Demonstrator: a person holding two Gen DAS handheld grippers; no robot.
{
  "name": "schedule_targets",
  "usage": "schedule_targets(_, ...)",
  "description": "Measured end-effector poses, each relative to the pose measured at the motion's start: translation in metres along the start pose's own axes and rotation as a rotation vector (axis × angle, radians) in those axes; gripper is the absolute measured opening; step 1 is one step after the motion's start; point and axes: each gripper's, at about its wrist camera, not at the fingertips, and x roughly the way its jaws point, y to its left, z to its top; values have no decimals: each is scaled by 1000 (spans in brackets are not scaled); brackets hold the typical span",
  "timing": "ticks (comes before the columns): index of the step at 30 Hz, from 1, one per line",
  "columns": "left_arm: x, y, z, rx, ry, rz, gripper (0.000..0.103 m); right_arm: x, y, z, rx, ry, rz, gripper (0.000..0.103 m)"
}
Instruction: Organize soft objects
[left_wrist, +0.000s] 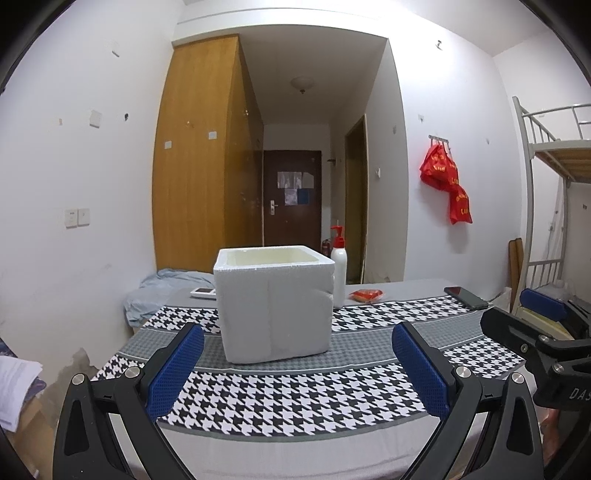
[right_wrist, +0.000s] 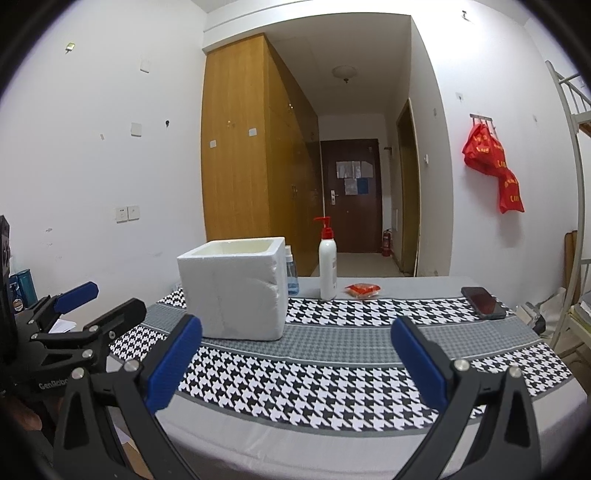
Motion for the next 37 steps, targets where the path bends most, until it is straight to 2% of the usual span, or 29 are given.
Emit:
schedule_targets(13,-39,-7,0,11,-37,-5,102,-34,7,-3,-2,-26,3,103)
schedule_targets(37,-35,-3,-4,1,-17,-9,102,-25,7,-6,-6,-2,-2,103)
